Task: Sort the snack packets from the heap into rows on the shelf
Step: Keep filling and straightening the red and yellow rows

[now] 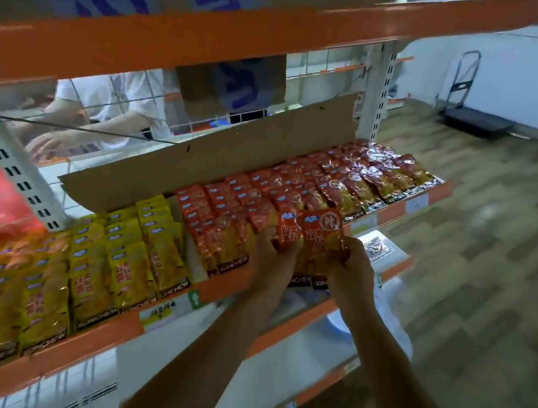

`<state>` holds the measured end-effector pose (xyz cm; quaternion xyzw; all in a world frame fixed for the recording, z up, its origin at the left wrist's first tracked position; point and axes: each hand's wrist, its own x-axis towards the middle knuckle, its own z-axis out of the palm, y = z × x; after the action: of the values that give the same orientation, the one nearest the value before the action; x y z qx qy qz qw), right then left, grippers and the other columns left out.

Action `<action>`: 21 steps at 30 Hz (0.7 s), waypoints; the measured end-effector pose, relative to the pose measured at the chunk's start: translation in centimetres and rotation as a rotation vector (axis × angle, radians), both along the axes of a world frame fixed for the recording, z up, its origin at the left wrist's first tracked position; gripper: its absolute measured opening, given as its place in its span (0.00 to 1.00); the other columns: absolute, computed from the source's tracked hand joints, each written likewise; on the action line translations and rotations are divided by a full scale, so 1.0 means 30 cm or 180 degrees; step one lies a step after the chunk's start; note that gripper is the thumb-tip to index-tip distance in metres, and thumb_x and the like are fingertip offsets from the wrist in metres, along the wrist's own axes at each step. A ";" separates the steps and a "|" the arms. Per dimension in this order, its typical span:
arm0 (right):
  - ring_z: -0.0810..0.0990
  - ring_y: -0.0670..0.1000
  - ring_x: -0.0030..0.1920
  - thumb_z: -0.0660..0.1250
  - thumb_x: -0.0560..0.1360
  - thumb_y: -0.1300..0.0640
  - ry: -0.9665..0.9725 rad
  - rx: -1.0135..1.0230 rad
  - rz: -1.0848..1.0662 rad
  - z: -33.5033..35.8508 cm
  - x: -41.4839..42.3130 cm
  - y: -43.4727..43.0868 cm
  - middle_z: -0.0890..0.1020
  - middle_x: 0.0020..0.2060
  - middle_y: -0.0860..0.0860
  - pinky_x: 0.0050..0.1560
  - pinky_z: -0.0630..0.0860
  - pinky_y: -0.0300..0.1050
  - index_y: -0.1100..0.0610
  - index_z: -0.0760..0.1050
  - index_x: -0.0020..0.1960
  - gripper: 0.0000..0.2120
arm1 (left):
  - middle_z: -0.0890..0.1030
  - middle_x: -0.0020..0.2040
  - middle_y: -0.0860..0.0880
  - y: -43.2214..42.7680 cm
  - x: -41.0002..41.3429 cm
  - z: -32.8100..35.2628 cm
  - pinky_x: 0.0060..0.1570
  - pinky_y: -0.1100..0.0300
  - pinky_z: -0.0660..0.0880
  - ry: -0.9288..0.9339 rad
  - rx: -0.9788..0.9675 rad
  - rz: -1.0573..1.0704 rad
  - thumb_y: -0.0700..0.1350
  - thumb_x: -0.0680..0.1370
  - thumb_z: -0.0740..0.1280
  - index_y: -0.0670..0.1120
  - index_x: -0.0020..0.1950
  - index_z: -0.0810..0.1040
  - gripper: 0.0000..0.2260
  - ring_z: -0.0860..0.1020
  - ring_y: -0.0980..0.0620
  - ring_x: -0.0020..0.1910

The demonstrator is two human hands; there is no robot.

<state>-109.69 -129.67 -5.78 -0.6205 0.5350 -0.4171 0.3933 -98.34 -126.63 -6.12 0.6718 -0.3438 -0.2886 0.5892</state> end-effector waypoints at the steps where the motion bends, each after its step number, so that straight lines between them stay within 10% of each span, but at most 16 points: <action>1: 0.79 0.53 0.47 0.60 0.77 0.62 0.0021 -0.0020 -0.0028 0.002 -0.012 -0.052 0.81 0.49 0.52 0.44 0.76 0.43 0.55 0.72 0.60 0.12 | 0.77 0.50 0.57 -0.058 -0.010 0.006 0.39 0.66 0.71 -0.0035 0.0007 -0.0013 0.51 0.75 0.70 0.52 0.60 0.72 0.15 0.78 0.55 0.51; 5: 0.79 0.56 0.47 0.60 0.75 0.64 0.0186 -0.0151 -0.0176 0.025 -0.058 -0.256 0.81 0.49 0.56 0.46 0.76 0.48 0.58 0.74 0.56 0.11 | 0.78 0.55 0.53 -0.282 -0.051 0.044 0.38 0.68 0.70 -0.0324 0.0229 -0.0041 0.49 0.76 0.69 0.49 0.64 0.71 0.19 0.76 0.60 0.46; 11: 0.73 0.52 0.42 0.59 0.73 0.68 0.0149 -0.0280 -0.0359 0.028 -0.114 -0.490 0.75 0.41 0.49 0.35 0.68 0.38 0.59 0.74 0.53 0.12 | 0.74 0.67 0.48 -0.497 -0.103 0.058 0.64 0.53 0.70 -0.0781 0.0343 -0.0137 0.51 0.76 0.69 0.49 0.73 0.64 0.27 0.73 0.47 0.65; 21: 0.72 0.49 0.35 0.57 0.71 0.72 0.0036 -0.0469 0.0148 0.022 -0.208 -0.881 0.74 0.36 0.49 0.33 0.68 0.39 0.58 0.71 0.55 0.16 | 0.61 0.77 0.49 -0.779 -0.202 0.043 0.62 0.64 0.69 -0.0984 -0.0010 -0.0030 0.39 0.77 0.67 0.57 0.78 0.45 0.40 0.72 0.51 0.68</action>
<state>-115.93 -156.09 -5.14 -0.6624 0.4906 -0.4426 0.3531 -104.41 -150.00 -4.84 0.7057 -0.4339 -0.1840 0.5290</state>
